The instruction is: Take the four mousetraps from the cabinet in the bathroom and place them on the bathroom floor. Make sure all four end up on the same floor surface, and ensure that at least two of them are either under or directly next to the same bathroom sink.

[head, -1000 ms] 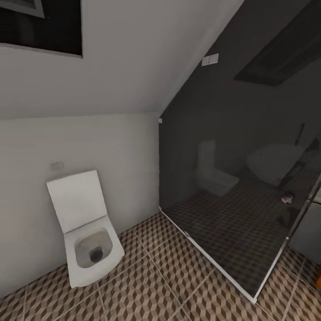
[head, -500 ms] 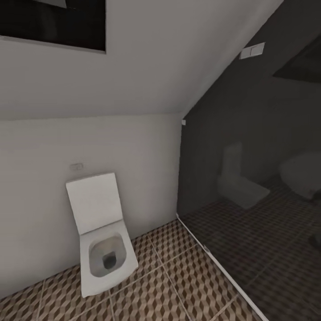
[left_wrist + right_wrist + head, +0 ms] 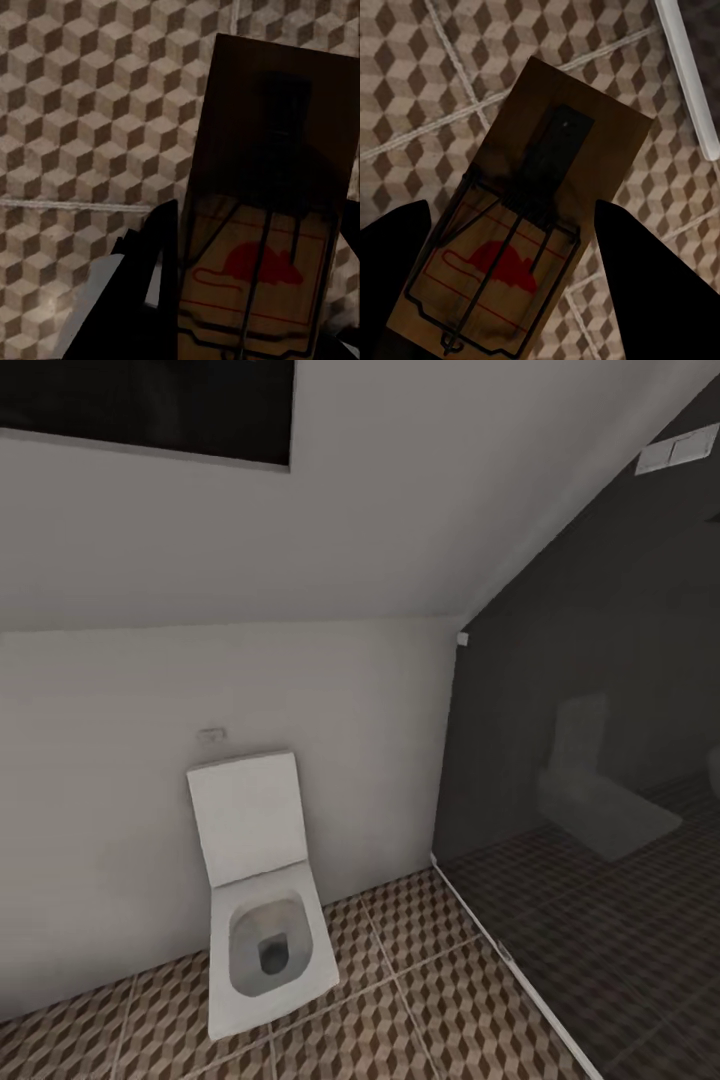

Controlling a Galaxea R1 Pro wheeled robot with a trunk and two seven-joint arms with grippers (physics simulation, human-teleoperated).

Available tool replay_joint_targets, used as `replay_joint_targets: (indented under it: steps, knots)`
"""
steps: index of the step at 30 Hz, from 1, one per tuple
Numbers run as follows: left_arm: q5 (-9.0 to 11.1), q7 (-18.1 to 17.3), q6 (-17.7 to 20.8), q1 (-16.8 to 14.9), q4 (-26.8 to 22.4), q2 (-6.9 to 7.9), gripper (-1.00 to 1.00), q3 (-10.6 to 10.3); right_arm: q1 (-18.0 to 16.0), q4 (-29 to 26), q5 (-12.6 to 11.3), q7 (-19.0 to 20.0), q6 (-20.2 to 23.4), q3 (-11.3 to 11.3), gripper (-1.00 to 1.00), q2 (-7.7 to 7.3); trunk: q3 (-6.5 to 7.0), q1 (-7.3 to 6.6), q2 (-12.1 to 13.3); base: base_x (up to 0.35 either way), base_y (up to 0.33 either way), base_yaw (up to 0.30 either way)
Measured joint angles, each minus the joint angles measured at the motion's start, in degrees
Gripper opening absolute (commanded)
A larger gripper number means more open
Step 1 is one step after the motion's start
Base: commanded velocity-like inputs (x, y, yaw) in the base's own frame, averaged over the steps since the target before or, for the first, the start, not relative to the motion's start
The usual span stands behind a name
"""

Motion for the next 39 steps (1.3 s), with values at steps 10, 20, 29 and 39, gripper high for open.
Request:
replay_joint_targets:
  steps: [10, 20, 29, 39]
  knots:
    - [3.0, -0.3, -0.3, 0.0, 0.0, 4.67, -1.0, -0.1, 0.0, 0.0, 0.0, -0.1, 0.1, 0.0, -1.0, -0.39, 0.0, 0.01, 0.0, 0.009, 0.0, 0.022]
    - [3.2, -0.2, -0.4, 0.0, -0.1, 5.25, -1.0, -0.1, 0.0, 0.0, 0.0, -0.2, 0.1, 0.0, -1.0, -0.38, 0.0, -0.02, 0.0, 0.129, -0.014, 0.001]
    - [3.2, -0.1, -0.3, 0.0, 0.0, 5.25, -1.0, -0.1, 0.0, 0.0, 0.0, -0.2, 0.1, 0.0, -1.0, -0.44, 0.0, -0.02, 0.0, 0.306, -0.076, 0.0]
    - [3.3, -0.1, -0.3, 0.0, 0.0, 5.3, -1.0, -0.1, 0.0, 0.0, 0.0, -0.2, 0.1, 0.0, -1.0, -0.47, 0.0, -0.02, 0.0, 0.309, -0.083, 0.004]
